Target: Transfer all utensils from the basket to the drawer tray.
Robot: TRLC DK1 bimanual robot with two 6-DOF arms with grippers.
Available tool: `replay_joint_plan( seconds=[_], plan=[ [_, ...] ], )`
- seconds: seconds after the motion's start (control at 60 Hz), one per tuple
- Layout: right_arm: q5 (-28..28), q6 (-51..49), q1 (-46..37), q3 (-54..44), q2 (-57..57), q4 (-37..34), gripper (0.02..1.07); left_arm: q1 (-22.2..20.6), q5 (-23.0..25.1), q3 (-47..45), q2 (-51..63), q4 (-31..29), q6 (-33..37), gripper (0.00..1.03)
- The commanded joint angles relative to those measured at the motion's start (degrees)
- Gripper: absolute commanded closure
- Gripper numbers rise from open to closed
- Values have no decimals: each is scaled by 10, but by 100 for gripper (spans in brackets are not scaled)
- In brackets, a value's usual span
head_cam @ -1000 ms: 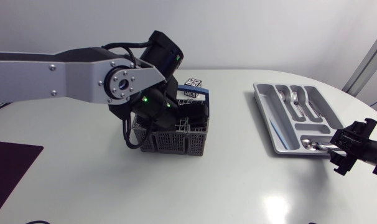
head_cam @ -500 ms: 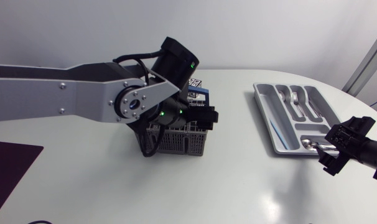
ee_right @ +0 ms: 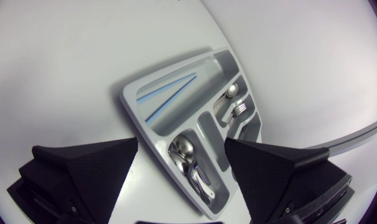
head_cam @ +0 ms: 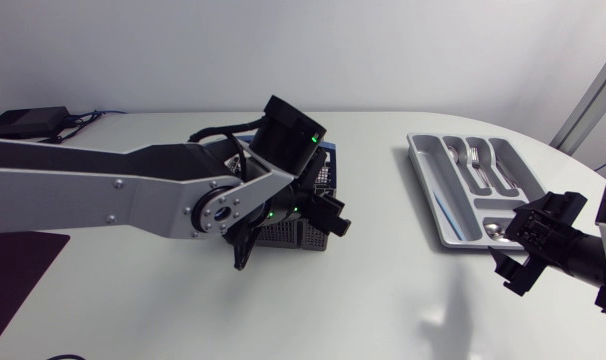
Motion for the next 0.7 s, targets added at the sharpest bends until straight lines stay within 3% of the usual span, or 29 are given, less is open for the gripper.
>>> replay_joint_plan(
  seconds=[0.0, 0.25, 0.35, 0.683],
  plan=[
    [12, 17, 22, -25, -25, -13, 7, 5, -3, -19, -4, 11, 40, 37],
    [29, 25, 58, -36, -68, -45, 7, 3, -12, -71, -9, 108, 113, 36],
    [30, 25, 63, -39, -79, -53, 7, -2, -32, -100, -4, 174, 149, 26],
    [41, 37, 84, -46, -101, -65, 7, -9, -49, -133, 16, 263, 215, 26]
  ],
)
